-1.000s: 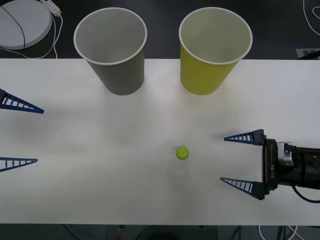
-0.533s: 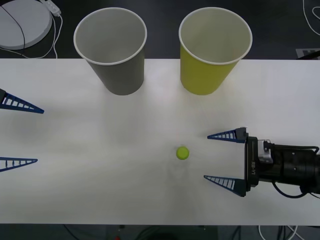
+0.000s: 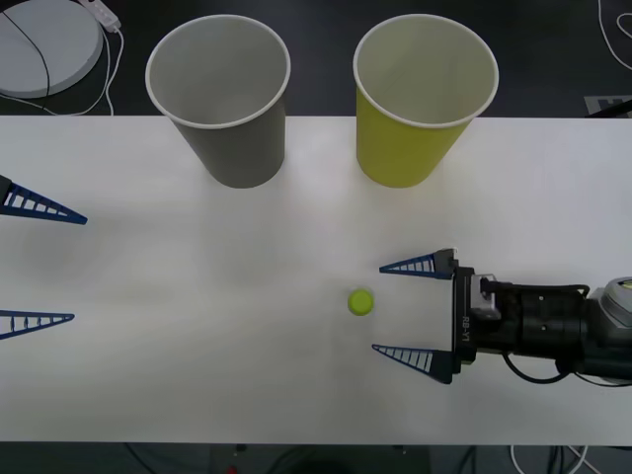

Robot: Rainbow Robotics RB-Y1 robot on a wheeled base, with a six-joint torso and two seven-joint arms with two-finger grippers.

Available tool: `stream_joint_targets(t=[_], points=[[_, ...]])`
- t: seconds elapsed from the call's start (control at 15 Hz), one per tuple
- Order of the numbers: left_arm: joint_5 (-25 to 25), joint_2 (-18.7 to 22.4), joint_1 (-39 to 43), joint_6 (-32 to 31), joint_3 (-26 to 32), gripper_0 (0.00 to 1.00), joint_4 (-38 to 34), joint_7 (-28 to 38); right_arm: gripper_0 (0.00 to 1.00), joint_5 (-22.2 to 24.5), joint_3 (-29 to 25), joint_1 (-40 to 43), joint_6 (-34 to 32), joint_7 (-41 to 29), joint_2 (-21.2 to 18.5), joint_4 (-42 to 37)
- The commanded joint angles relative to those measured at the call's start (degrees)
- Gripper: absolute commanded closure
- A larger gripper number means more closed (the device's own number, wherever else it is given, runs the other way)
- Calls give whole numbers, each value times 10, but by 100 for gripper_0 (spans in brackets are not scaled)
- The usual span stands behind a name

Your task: Put the can into the green bin and the plastic bottle into the gray bin

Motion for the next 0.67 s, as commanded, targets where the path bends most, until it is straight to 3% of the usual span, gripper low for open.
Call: stream_joint_targets(t=[0.07, 0.67], points=[[0, 0, 0, 0, 0, 0, 0, 0, 0, 0, 18, -13, 7, 0, 6, 0], [0, 0, 0, 0, 0, 0, 0, 0, 0, 0, 56, -42, 35, -1, 22, 0]])
